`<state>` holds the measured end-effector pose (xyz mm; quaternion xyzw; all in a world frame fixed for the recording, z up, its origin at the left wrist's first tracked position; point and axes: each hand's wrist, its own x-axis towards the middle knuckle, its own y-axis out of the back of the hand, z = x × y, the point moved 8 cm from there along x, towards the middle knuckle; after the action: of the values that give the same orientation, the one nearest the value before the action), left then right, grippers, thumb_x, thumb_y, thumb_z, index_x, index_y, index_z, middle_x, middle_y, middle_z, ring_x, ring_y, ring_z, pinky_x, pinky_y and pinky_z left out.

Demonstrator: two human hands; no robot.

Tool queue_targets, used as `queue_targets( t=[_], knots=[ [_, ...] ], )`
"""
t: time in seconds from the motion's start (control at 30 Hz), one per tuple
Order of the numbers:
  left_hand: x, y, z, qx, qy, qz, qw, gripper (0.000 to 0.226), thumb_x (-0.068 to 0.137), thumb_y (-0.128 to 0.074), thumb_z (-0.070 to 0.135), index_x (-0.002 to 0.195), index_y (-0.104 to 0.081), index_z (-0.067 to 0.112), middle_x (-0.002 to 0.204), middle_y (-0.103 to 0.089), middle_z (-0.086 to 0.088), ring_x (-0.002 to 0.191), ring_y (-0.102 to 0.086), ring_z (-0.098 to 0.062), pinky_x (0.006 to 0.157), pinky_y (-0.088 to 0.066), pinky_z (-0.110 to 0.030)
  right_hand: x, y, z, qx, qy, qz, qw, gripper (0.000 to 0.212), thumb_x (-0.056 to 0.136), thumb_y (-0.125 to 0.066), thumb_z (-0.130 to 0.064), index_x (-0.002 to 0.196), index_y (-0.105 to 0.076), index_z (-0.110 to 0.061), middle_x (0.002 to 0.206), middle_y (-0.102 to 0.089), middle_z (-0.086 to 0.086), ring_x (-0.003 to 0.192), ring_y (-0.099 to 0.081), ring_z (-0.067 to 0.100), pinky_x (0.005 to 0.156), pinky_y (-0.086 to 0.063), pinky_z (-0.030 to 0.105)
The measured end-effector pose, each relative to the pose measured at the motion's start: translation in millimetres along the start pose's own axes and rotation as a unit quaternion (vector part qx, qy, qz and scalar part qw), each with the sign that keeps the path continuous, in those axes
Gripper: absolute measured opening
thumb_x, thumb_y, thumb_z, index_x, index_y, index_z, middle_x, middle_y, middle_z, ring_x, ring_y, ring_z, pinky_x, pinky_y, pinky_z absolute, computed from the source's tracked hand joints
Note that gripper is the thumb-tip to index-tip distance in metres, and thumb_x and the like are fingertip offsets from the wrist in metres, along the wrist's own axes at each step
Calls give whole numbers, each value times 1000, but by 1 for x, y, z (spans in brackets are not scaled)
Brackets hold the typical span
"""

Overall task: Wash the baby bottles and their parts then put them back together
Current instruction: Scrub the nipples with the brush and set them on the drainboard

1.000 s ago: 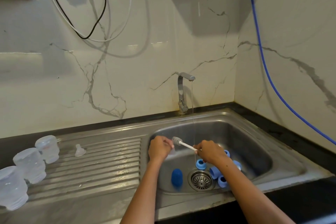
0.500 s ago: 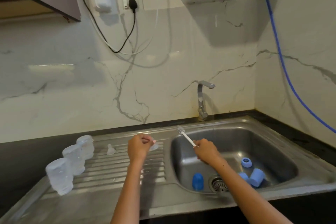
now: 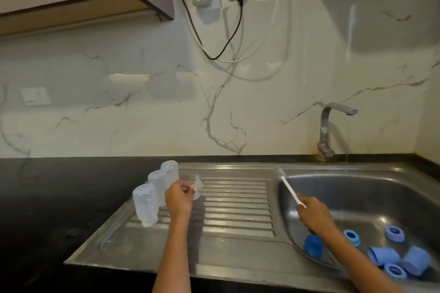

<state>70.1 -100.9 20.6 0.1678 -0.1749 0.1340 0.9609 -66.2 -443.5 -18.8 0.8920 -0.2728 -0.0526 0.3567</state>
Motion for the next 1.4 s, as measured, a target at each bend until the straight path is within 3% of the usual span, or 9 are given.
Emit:
queue_targets(
  t=[0.17,0.37,0.5,0.77,0.9,1.03,1.2,1.3,1.4],
  knots=[
    [3,-9,-6,23,2,-8,1000,1,86,-64,1,86,-64,0,83,-63,-8,79,-58,-18,75,-44,-24,1,0,2,13,4,2,1000,28,99,-42,-13,120,-60,-9,69,-55,7,54,-46,16,49,-38,26],
    [3,-13,-16,64,-9,-15,998,13,89,-62,2,77,-59,8,77,-60,-6,67,-53,-8,57,-35,-8,3,-2,-3,12,10,-8,1000,30,99,-42,-12,126,-56,-8,69,-53,7,52,-44,14,46,-37,23],
    [3,-12,-16,88,-11,-26,996,11,87,-65,4,80,-59,9,80,-61,-6,72,-53,-11,69,-44,-23,2,-5,-2,2,9,-24,1000,36,99,-44,-12,135,-52,-14,71,-54,6,53,-44,14,46,-37,22],
    [2,-9,-22,82,20,-38,996,29,82,-72,5,108,-61,-1,99,-62,-12,91,-58,-21,82,-44,-27,4,-4,4,-2,-8,-28,1000,39,99,-44,-13,137,-51,-18,70,-54,4,51,-44,14,43,-37,22],
    [1,-10,-2,102,-26,-14,994,31,89,-65,8,118,-61,-1,111,-65,-17,97,-62,-25,78,-47,-25,8,-1,8,4,-23,-33,999,41,98,-45,-14,139,-49,-19,73,-55,4,52,-46,14,43,-37,22],
    [-12,-35,23,132,-80,-61,986,30,92,-60,7,122,-60,3,117,-65,-14,105,-62,-26,84,-47,-26,15,22,24,1,-45,-30,999,33,97,-45,-10,127,-59,-14,67,-56,7,47,-44,14,40,-36,22],
    [-31,-80,53,140,-138,-123,973,28,92,-60,8,120,-62,6,117,-66,-9,107,-62,-20,89,-46,-23,17,85,67,-62,-80,2,995,23,95,-47,-13,103,-69,-14,65,-60,6,54,-53,18,51,-43,29],
    [-43,-120,72,146,-161,-156,964,26,91,-62,11,117,-64,8,115,-67,-7,106,-62,-18,93,-49,-27,8,126,98,-117,-107,21,987,22,96,-48,-17,108,-66,-20,77,-64,6,72,-62,21,72,-53,34],
    [-61,-174,91,156,-185,-205,949,22,90,-64,13,111,-67,9,108,-68,-6,102,-63,-19,90,-49,-28,-2,155,122,-170,-137,32,975,25,94,-52,-21,118,-62,-24,100,-65,5,88,-61,20,82,-49,32]
  ],
)
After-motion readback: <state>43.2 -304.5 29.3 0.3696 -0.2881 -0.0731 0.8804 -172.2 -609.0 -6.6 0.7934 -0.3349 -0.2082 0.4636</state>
